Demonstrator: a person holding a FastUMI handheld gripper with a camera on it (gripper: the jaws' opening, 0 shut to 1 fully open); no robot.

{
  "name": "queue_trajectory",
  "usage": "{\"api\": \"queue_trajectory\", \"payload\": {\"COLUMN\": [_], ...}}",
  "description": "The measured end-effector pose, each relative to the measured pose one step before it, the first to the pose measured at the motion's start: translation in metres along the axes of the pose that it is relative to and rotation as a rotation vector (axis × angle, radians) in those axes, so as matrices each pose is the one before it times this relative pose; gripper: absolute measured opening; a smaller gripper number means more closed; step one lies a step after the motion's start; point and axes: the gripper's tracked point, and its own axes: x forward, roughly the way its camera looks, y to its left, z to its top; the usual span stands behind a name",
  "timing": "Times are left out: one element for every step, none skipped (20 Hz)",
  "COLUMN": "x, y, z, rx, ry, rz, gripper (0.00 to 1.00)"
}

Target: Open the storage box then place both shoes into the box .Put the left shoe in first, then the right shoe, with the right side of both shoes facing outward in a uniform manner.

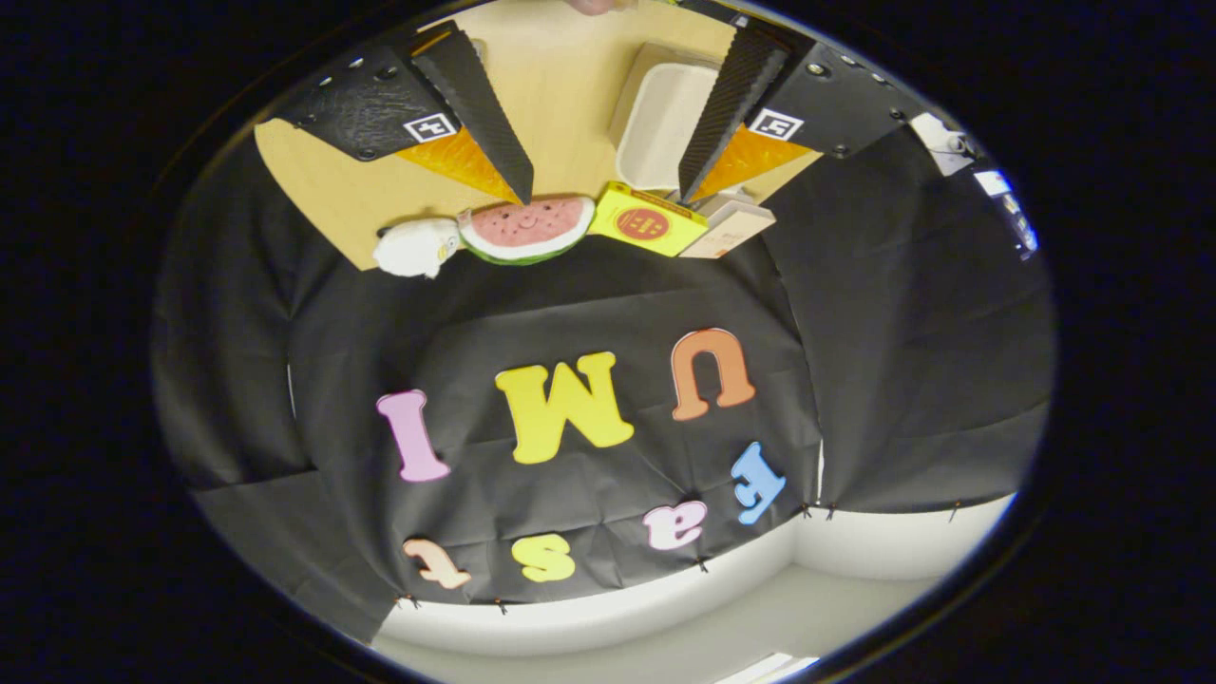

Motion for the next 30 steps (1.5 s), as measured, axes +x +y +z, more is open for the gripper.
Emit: {"api": "queue_trajectory", "payload": {"x": [0.01006, 0.01034, 0.01027, 0.01016, 0.01138, 0.01026, 0.01086, 0.01012, 0.00931, 0.00827, 0.00654, 0.00629, 0.00583, 0.00603, 0.00414, 0.00479, 0.00444, 0.00251, 0.00134, 0.00256, 0.00409, 0.00309, 0.00221, 0.00313, 0.00336, 0.00175, 0.00246, 0.00161, 0.00212, 0.00083], "y": [0.00555, 0.00634, 0.00503, 0.00074, 0.00045, 0.00128, 0.00101, -0.00107, -0.00131, -0.00224, -0.00287, -0.00229, -0.00205, -0.00074, 0.00009, 0.00089, 0.00016, -0.00168, -0.00164, -0.0009, -0.00066, 0.00106, 0.00119, 0.00093, 0.00173, 0.00066, 0.00007, 0.00057, 0.00033, 0.00074], "z": [-0.01084, -0.01004, -0.01282, -0.01181, -0.01179, -0.01247, -0.01377, -0.01145, -0.01047, -0.00768, -0.00724, -0.00405, -0.00561, -0.00315, -0.0043, -0.00311, -0.00301, -0.00178, -0.00247, -0.00048, -0.00191, -0.0009, -0.00167, -0.00167, -0.00167, -0.00117, -0.00052, 0.00052, -0.00239, -0.00032], "rx": [0.01679, 0.02231, 0.0203, 0.01156, 0.00945, 0.01207, 0.0178, 0.01794, 0.02009, 0.02492, 0.02814, 0.02307, 0.01944, 0.02625, 0.02686, 0.0236, 0.02177, 0.02179, 0.02319, 0.02265, 0.02493, 0.02849, 0.02655, 0.02559, 0.02816, 0.02827, 0.02679, 0.0254, 0.02338, 0.02539], "ry": [0.01894, 0.02319, 0.02257, 0.02373, 0.02675, 0.03494, 0.03398, 0.03284, 0.0324, 0.02295, 0.02205, 0.01399, 0.01778, 0.01753, 0.01708, 0.01614, 0.01245, 0.01184, 0.00992, 0.009, 0.01071, 0.00952, 0.01019, 0.01432, 0.01301, 0.01233, 0.01164, 0.01095, 0.01183, 0.01014], "rz": [0.01612, 0.01959, 0.02081, 0.00388, 0.00822, 0.01018, 0.01134, 0.00623, 0.00344, 0.00176, -0.00242, -0.00191, 0.00083, 0.00996, 0.01156, 0.01183, 0.01147, 0.00335, -0.00325, 0.00581, 0.00901, 0.01303, 0.01161, 0.0093, 0.01104, 0.01223, 0.0128, 0.01322, 0.00978, 0.01053], "gripper": [0.95, 0.95, 0.95, 0.95, 0.95, 0.95, 0.95, 0.95, 0.95, 0.95, 0.95, 0.95, 0.95, 0.95, 0.95, 0.95, 0.95, 0.95, 0.95, 0.95, 0.95, 0.95, 0.95, 0.95, 0.95, 0.95, 0.95, 0.95, 0.95, 0.91]}}
